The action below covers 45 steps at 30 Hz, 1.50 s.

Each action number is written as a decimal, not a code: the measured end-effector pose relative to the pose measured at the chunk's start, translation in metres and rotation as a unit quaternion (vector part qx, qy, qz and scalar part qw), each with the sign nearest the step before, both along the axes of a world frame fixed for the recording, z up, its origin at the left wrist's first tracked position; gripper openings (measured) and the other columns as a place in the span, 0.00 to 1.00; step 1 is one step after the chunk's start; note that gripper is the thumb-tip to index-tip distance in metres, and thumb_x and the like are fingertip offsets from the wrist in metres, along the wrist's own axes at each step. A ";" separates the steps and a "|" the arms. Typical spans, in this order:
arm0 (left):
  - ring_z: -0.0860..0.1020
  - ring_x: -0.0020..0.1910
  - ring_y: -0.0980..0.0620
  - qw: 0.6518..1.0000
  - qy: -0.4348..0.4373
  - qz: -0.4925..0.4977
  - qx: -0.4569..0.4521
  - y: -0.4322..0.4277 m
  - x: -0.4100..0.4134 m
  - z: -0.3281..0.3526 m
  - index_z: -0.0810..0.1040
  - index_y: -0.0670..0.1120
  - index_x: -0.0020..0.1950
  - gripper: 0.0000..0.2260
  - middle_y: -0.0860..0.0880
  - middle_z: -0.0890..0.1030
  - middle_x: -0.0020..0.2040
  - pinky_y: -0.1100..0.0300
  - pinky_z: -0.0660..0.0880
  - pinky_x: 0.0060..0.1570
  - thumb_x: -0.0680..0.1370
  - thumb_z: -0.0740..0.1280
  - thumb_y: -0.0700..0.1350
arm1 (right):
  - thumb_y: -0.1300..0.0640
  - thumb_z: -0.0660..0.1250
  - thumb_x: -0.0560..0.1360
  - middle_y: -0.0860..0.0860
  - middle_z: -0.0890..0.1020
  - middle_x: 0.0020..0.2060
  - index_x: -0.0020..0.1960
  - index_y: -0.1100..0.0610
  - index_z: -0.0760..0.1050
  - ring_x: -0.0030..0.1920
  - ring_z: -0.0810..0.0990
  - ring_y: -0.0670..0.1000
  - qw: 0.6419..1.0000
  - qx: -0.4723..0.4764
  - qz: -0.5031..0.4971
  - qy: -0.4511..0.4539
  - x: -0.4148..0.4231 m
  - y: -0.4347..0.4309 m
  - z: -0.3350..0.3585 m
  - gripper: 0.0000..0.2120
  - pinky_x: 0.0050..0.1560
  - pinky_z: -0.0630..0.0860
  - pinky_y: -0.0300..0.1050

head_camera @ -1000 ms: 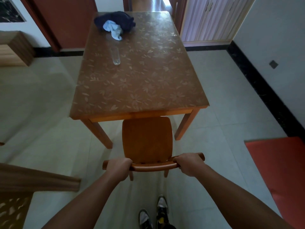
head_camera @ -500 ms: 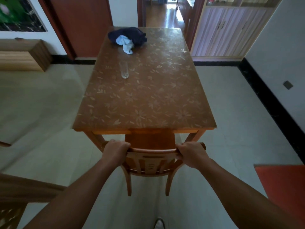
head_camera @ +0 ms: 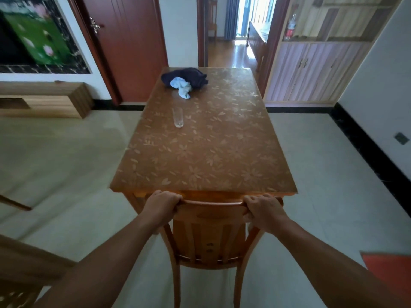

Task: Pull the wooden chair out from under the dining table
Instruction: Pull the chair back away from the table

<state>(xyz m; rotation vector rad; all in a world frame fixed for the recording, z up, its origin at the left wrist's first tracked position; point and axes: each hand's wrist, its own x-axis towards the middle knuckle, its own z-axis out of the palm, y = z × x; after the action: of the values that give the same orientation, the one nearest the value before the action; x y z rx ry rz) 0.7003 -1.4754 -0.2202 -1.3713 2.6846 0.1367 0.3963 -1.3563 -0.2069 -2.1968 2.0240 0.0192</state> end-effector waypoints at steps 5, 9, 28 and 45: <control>0.82 0.51 0.52 1.000 0.013 -0.014 0.009 0.032 0.008 0.017 0.78 0.55 0.47 0.08 0.55 0.83 0.47 0.56 0.66 0.53 0.77 0.67 0.41 | 0.51 0.67 0.74 0.51 0.85 0.46 0.50 0.52 0.74 0.48 0.84 0.55 1.000 0.002 0.000 -0.020 0.007 0.035 0.017 0.08 0.60 0.74 0.54; 0.78 0.41 0.52 0.998 0.038 -0.032 0.024 0.070 0.024 0.032 0.75 0.55 0.43 0.08 0.57 0.76 0.39 0.58 0.66 0.44 0.76 0.69 0.42 | 0.51 0.67 0.74 0.50 0.84 0.44 0.47 0.49 0.70 0.46 0.83 0.54 0.999 0.011 -0.011 -0.032 0.026 0.078 0.028 0.07 0.57 0.75 0.52; 0.79 0.38 0.56 0.996 0.058 -0.051 0.033 0.294 0.103 0.055 0.83 0.51 0.51 0.05 0.56 0.79 0.40 0.67 0.65 0.31 0.77 0.72 0.43 | 0.51 0.67 0.77 0.49 0.84 0.44 0.51 0.51 0.74 0.42 0.82 0.53 0.999 -0.019 -0.036 -0.013 0.105 0.311 0.040 0.06 0.57 0.78 0.54; 0.80 0.39 0.52 0.999 0.019 0.000 0.035 0.456 0.141 0.023 0.83 0.51 0.50 0.04 0.55 0.78 0.38 0.64 0.68 0.34 0.76 0.71 0.45 | 0.51 0.64 0.77 0.49 0.83 0.49 0.51 0.48 0.70 0.49 0.82 0.57 0.999 0.017 -0.009 -0.034 0.130 0.450 0.003 0.04 0.58 0.76 0.62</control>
<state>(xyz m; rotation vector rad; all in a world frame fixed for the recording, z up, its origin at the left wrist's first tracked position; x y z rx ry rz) 0.8413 -1.0192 -0.1976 -1.3603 2.6830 0.2574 0.5262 -0.9059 -0.2043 -2.1281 1.9932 -0.0230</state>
